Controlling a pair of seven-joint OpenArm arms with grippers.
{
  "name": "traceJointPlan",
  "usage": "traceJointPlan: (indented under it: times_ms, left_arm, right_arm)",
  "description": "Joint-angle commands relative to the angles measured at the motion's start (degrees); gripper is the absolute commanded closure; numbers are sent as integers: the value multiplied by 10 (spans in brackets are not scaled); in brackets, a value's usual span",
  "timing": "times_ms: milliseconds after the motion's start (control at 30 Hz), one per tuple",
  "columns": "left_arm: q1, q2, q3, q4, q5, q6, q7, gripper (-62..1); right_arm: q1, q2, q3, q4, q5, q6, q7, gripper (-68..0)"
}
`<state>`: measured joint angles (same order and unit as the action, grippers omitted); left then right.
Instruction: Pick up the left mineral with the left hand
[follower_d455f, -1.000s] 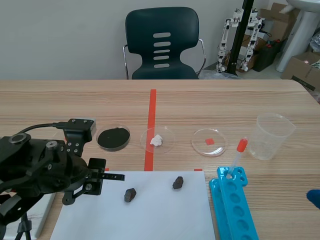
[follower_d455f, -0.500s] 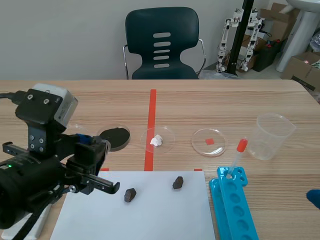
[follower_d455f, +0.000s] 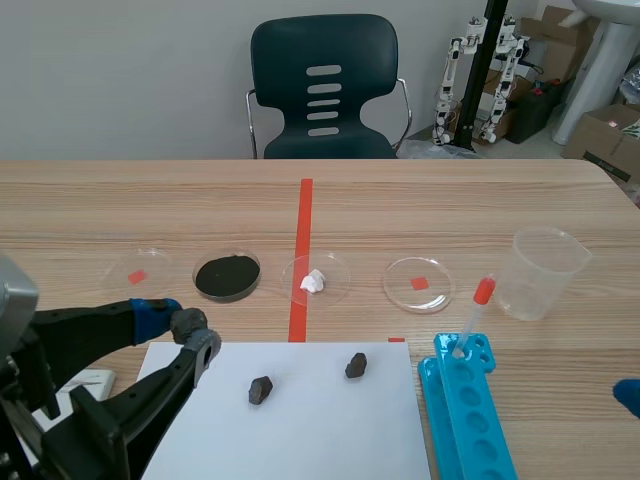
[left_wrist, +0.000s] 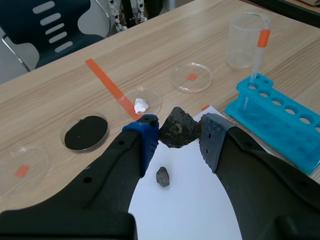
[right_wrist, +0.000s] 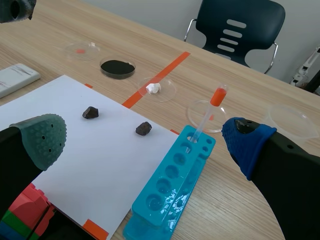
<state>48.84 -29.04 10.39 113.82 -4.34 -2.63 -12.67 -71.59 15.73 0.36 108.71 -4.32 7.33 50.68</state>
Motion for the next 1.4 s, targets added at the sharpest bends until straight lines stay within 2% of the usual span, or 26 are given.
traceJointPlan:
  times_ms: [0, 100, 1367]
  left_arm:
    - [7, 3, 1, 11, 9, 3, -27, -100]
    - [22, 3, 1, 11, 25, 3, -41, -100]
    - [26, 3, 1, 11, 25, 3, -40, -100]
  right_arm:
    - [2, 0, 3, 12, 4, 0, 9, -679]
    - [2, 0, 3, 12, 4, 0, 8, -679]
    - [2, 0, 3, 12, 4, 0, 9, -679]
